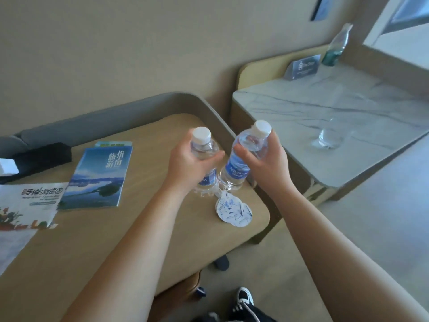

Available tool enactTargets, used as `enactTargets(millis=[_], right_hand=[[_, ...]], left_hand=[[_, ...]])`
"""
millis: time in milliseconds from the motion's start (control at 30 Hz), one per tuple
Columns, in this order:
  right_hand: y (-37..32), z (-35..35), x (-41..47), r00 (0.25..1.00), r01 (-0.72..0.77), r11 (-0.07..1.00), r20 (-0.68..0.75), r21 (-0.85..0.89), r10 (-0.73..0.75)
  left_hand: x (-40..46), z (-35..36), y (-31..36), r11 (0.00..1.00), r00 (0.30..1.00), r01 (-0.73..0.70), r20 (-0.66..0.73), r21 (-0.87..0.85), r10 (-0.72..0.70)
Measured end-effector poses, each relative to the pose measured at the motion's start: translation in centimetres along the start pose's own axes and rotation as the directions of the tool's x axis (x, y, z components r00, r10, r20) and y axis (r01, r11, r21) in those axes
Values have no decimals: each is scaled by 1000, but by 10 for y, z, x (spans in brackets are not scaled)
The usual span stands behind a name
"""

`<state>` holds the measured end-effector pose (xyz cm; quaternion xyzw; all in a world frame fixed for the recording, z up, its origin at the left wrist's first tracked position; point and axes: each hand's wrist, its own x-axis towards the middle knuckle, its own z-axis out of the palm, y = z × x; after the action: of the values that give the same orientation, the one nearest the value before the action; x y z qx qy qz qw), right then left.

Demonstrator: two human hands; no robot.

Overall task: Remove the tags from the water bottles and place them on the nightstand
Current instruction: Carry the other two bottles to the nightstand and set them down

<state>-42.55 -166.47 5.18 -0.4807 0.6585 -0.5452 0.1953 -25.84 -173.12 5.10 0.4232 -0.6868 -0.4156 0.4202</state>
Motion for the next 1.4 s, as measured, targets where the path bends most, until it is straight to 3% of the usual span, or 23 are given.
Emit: enactTargets(millis=[200,333,500,633,1033,1400], right_hand=[[33,-100,-41,957,-101,994,-277,-29,89],[58,-177,-75,872,-183,982,-468,-45,142],[99,-280,-121,727,-289,957,-654,-16,208],[133,-365,-149,646,-347,937,-734,-37,210],[208,-600,-191,467,-442,895,-866,-53,180],[322,-763,-132,318,-477,876,-915,73,249]], left_hand=[[-14,99,25,997,943,-31,327,-73,54],[-34,181,55,989,832,-59,541,-138,125],[-66,296,94,981,684,-86,705,-176,186],[-93,392,125,972,601,-87,767,-218,225],[-153,658,217,958,477,-68,834,-278,276],[-120,894,251,951,375,-157,875,-266,306]])
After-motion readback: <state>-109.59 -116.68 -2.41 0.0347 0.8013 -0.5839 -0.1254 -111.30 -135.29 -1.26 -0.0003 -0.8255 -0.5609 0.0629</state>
